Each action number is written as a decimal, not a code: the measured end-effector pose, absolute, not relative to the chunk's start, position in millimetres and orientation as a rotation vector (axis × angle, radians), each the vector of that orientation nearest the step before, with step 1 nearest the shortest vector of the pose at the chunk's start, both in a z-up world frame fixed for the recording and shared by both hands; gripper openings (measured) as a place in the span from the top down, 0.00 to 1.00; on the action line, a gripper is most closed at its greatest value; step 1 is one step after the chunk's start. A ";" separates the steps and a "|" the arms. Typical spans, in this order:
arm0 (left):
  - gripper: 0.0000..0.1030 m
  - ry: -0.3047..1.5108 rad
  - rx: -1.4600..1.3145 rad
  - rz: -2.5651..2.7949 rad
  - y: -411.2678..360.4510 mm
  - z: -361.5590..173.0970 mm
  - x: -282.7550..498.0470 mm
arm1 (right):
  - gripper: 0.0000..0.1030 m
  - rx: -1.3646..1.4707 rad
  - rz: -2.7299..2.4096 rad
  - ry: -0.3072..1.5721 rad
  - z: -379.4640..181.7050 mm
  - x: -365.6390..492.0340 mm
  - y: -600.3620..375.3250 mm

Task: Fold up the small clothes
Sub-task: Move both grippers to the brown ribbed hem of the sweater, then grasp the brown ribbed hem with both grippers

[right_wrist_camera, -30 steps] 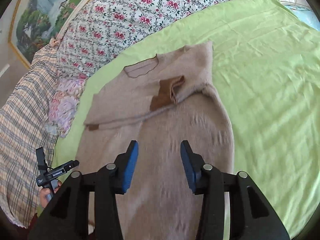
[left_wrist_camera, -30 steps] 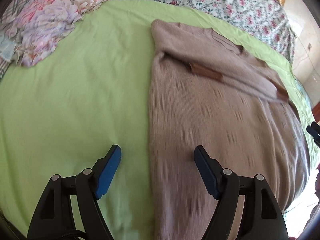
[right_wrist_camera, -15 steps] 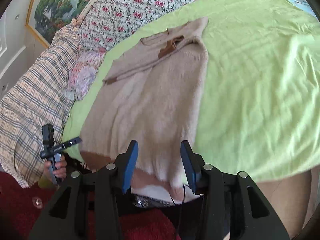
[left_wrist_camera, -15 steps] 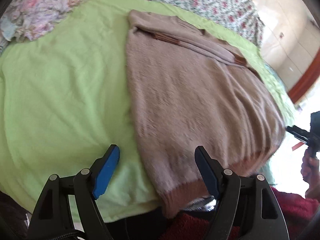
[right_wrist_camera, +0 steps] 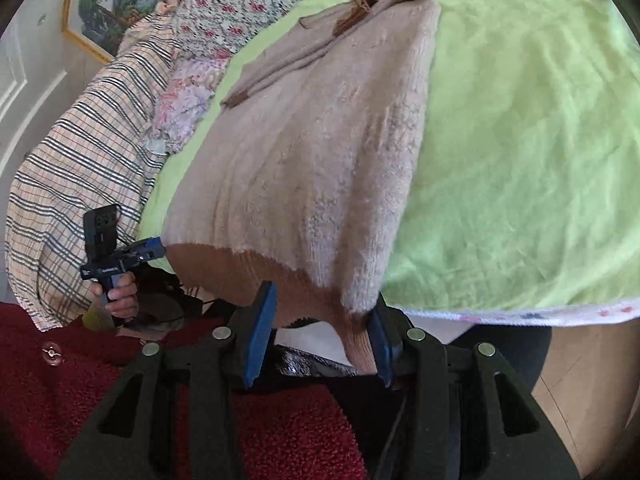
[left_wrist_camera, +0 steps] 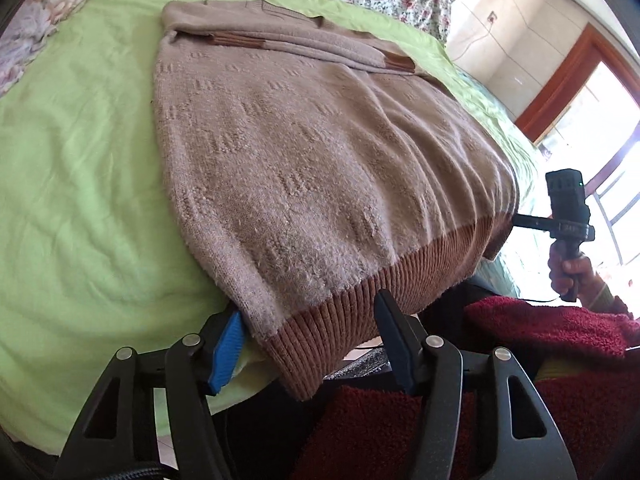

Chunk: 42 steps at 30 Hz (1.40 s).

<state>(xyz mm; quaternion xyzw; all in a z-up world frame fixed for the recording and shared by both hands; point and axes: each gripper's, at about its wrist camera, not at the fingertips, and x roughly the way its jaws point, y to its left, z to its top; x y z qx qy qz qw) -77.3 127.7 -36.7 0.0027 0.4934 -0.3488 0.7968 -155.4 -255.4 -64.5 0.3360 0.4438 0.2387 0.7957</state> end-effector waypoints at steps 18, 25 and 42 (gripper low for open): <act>0.94 1.025 -0.046 -0.756 139.0 -30.0 -79.4 | 0.91 0.764 0.627 0.812 -28.2 -169.1 -257.7; 0.95 0.884 -0.188 -0.744 151.0 10.1 -80.3 | 0.91 0.848 0.644 0.632 10.3 -168.3 -284.5; 0.96 0.580 -0.289 -0.609 143.7 107.7 67.4 | 0.91 0.864 0.441 0.425 60.0 -24.6 -338.3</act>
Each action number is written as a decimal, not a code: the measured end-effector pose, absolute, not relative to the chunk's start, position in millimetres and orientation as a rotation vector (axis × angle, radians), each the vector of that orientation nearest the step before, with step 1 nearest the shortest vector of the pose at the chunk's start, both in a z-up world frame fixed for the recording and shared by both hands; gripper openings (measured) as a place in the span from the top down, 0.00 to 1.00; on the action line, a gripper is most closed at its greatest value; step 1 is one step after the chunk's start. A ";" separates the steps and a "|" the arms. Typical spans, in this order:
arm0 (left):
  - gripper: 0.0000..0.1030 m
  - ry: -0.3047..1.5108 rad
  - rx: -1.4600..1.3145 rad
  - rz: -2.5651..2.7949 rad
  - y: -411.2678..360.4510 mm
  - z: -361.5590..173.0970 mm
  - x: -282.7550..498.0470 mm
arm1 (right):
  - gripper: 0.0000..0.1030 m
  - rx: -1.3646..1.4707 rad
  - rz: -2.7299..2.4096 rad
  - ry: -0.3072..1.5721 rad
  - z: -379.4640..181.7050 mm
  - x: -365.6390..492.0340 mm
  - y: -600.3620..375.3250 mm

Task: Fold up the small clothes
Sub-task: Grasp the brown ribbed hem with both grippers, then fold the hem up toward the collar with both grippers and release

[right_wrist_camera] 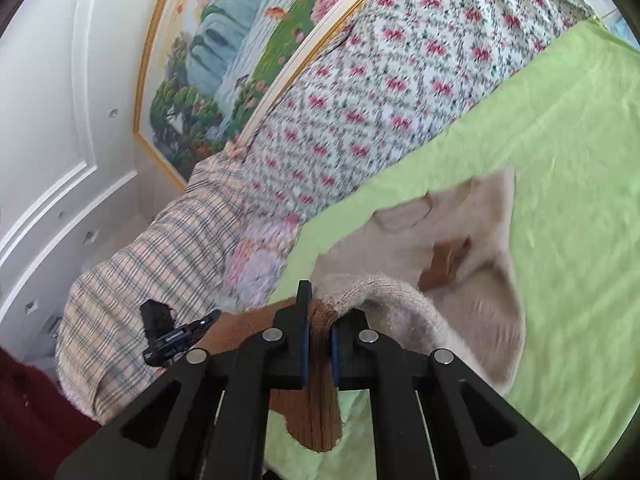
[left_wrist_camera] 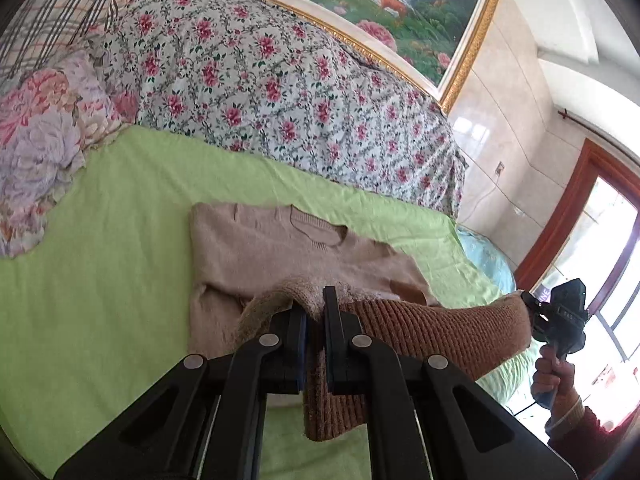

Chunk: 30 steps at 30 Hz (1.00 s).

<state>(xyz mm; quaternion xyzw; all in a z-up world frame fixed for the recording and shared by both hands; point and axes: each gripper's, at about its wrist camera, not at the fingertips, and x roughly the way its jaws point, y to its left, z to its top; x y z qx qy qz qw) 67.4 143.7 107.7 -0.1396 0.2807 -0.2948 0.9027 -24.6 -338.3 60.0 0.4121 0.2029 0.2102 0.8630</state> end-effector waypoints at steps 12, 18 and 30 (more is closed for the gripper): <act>0.96 0.733 -0.207 -0.483 88.9 71.5 241.5 | 0.91 0.837 0.210 0.678 7.1 142.8 -370.8; 0.95 0.823 -0.204 -0.429 88.4 29.6 284.6 | 0.91 0.825 0.184 0.789 -29.7 187.4 -373.8; 0.71 0.943 -0.185 -0.621 65.5 17.8 214.9 | 0.77 0.803 0.341 0.758 -13.0 117.6 -340.6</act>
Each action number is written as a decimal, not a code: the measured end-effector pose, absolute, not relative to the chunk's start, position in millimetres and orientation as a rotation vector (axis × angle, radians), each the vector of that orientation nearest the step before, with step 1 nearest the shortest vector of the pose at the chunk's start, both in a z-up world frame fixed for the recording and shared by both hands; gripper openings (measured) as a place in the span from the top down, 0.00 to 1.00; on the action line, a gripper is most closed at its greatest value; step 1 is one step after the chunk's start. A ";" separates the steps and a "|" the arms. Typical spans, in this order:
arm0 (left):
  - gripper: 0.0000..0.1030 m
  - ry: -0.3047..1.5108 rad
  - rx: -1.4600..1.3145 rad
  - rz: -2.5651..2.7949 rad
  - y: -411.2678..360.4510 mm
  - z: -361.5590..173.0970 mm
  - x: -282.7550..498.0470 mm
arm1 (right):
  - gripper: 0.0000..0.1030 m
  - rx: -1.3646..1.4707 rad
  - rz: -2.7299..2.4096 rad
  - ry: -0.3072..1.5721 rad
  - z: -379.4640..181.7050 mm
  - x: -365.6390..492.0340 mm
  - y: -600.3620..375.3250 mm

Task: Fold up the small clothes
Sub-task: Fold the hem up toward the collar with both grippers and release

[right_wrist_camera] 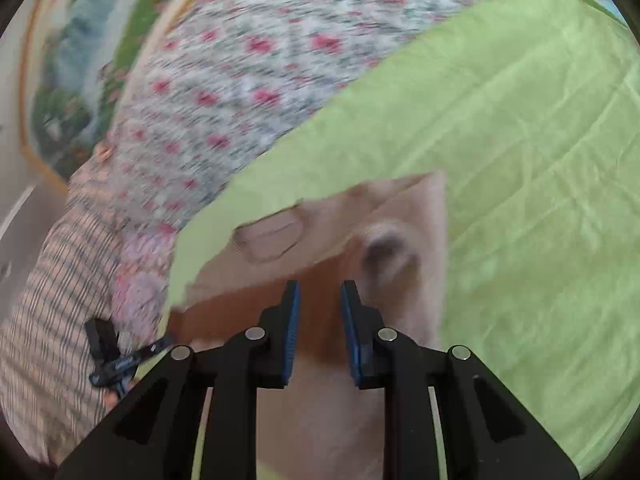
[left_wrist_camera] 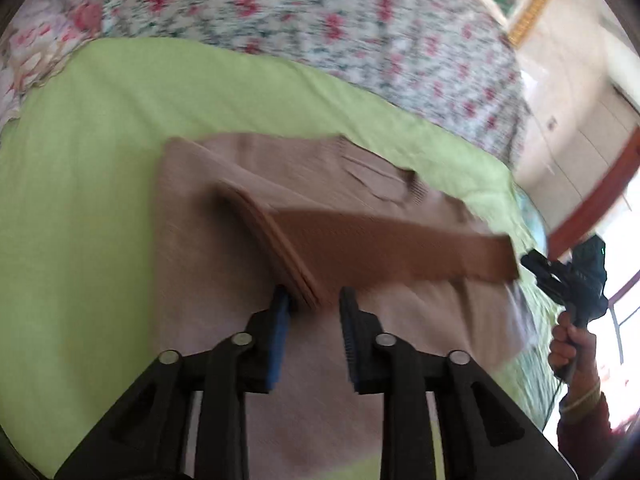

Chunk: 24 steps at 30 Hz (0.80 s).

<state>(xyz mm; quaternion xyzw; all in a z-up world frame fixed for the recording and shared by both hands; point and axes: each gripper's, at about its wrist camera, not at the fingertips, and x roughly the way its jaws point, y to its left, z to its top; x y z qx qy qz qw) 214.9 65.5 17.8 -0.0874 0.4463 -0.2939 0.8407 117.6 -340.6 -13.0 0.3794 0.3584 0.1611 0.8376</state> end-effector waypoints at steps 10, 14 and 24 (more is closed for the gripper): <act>0.72 1.016 0.043 -0.528 5.7 0.6 274.3 | 0.83 0.501 0.220 0.986 -33.4 198.5 -317.5; 0.73 0.995 -0.027 -0.386 33.2 7.3 324.9 | 0.81 0.654 0.053 0.889 -32.0 206.8 -363.6; 0.56 0.962 -0.222 -0.341 83.6 23.2 257.6 | 0.72 0.690 0.144 0.823 -14.9 150.1 -325.4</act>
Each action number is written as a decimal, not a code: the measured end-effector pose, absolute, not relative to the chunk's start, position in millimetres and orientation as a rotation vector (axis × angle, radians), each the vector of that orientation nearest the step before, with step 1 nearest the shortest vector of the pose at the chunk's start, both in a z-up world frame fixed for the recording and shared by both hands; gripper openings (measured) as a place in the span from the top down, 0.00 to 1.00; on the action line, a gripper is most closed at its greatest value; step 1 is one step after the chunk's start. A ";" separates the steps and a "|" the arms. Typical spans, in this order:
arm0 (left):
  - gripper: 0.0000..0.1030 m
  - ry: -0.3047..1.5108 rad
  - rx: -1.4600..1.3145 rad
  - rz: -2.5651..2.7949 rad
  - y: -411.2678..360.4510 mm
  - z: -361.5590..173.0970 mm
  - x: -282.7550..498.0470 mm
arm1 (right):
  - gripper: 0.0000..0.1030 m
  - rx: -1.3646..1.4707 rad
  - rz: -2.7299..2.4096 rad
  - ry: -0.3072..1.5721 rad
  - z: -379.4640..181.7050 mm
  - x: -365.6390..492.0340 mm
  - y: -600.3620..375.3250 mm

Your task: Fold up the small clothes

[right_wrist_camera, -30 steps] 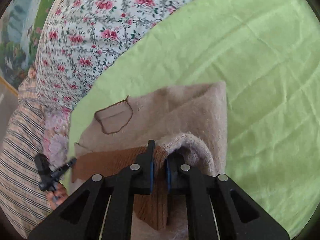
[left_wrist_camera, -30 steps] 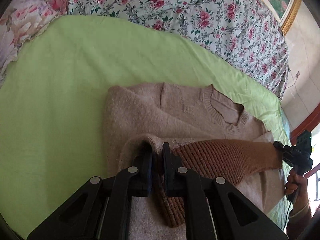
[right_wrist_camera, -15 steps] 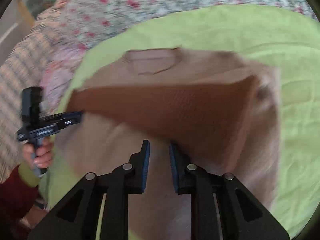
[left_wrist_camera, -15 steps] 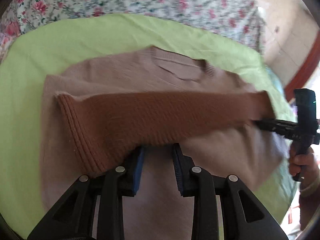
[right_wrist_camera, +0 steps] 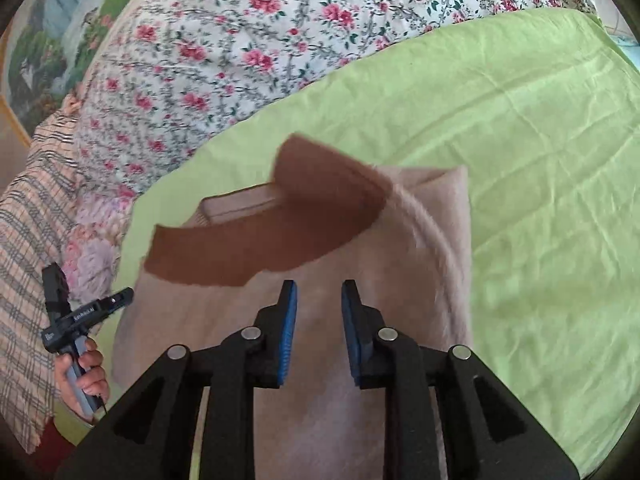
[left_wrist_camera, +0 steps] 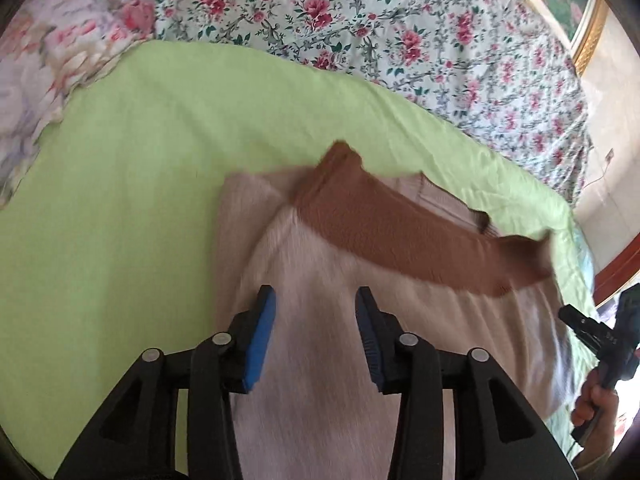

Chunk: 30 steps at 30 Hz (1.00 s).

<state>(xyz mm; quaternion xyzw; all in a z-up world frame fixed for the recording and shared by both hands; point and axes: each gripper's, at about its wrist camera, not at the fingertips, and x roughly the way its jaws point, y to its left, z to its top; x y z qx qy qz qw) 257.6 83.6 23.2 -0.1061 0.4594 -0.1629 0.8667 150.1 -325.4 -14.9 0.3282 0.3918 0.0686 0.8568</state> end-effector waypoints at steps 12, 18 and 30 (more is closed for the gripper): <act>0.49 1.000 -0.405 -0.369 108.3 12.1 116.3 | 0.66 0.797 0.219 0.784 -18.3 87.8 -285.7; 0.40 1.064 -0.502 -0.388 98.4 -13.0 96.8 | 0.62 0.813 0.261 0.805 -32.7 63.0 -256.4; 0.21 0.982 -0.677 -0.322 102.6 -20.4 138.7 | 0.61 0.825 0.282 0.790 -26.4 56.9 -249.2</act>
